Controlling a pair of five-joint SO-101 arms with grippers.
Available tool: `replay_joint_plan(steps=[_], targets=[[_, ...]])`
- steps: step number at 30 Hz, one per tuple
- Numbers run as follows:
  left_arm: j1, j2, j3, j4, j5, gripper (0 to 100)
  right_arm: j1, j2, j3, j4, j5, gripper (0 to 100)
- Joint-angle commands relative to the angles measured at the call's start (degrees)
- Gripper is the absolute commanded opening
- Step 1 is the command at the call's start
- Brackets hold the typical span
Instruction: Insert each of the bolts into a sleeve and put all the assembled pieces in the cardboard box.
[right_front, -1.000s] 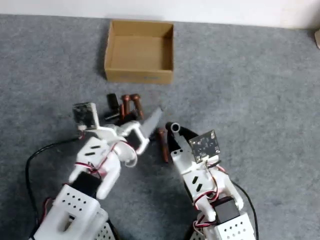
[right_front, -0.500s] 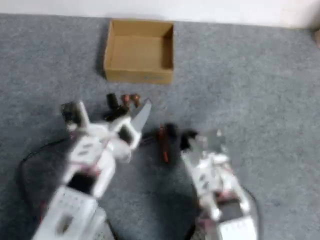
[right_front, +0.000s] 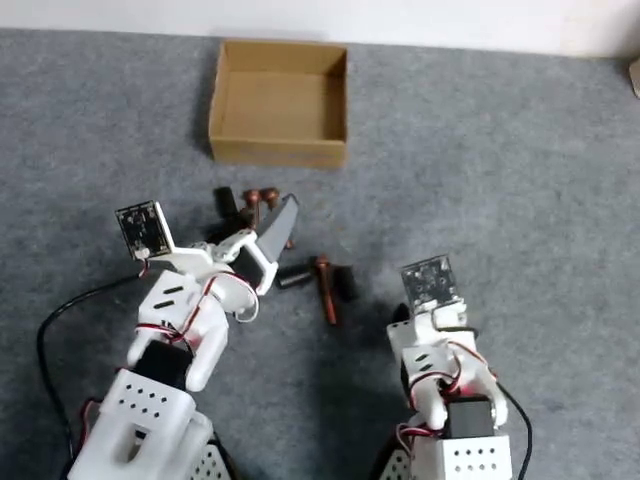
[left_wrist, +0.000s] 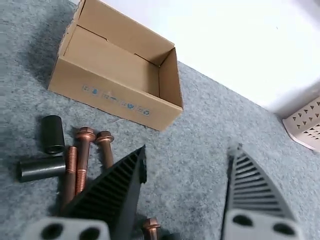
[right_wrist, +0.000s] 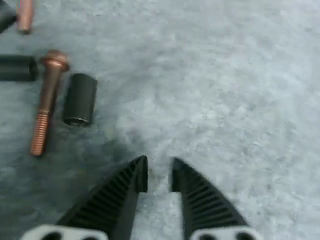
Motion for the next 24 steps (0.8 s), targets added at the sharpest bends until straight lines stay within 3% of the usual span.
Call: replay_joint_plan(steps=[1,6,14,21,24], targets=[[-0.22,-0.84,-1.36,-1.49,0.35,25,-1.98,-0.22,-2.68,-0.66,0.35,15.3],[-0.48,-0.84,-1.36,-1.49,0.18,25,-6.2,7.87,-9.1,-1.54,-0.18,14.0],[-0.48,-0.84,-1.36,-1.49,0.0,25,-11.74,44.7,-34.24,-3.65,-13.19,14.1],[-0.48,-0.84,-1.36,-1.49,0.0,25,-15.25,72.13,-50.59,-4.0,-15.82,14.2],[-0.57,-0.84,-1.45,-1.49,0.0,25,-16.22,79.43,-54.2,-5.85,-20.22,14.2]])
